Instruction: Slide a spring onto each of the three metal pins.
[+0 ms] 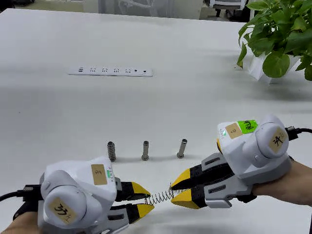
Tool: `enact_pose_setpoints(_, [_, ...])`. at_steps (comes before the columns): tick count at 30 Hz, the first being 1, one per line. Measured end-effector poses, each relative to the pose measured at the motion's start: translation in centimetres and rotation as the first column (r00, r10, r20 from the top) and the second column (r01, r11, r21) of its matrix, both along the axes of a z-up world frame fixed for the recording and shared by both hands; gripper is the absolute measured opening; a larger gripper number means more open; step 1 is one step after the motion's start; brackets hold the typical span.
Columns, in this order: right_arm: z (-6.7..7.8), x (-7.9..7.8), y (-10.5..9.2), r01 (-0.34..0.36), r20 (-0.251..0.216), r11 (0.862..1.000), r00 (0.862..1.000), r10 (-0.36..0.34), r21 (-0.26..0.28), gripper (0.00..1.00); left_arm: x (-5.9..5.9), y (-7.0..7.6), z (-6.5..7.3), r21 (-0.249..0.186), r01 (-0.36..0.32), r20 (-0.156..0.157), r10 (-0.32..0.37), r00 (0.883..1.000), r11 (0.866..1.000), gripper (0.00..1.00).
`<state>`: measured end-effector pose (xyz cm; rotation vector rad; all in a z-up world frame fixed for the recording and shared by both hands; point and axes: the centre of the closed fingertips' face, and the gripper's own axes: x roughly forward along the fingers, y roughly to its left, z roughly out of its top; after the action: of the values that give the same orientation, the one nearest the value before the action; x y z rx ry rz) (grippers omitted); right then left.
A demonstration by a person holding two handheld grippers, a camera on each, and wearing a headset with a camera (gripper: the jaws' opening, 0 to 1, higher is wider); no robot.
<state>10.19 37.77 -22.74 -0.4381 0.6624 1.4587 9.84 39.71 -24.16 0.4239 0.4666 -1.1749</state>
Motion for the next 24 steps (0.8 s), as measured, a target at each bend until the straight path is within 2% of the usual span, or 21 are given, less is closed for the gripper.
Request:
enact_pose_setpoints(11, [0.1, -0.1, 0.1, -0.002, 0.008, 1.000, 1.000, 0.002, -0.004, 0.12, 0.0, -0.1, 0.0, 0.004, 0.001, -0.003, -0.001, 1.000, 1.000, 0.10])
enact_pose_setpoints(24, [1.5, -0.7, 0.9, -0.029, 0.067, 0.999, 0.997, 0.030, -0.018, 0.12, -0.1, -0.4, -0.4, 0.015, -0.001, -0.016, 0.001, 1.000, 1.000, 0.09])
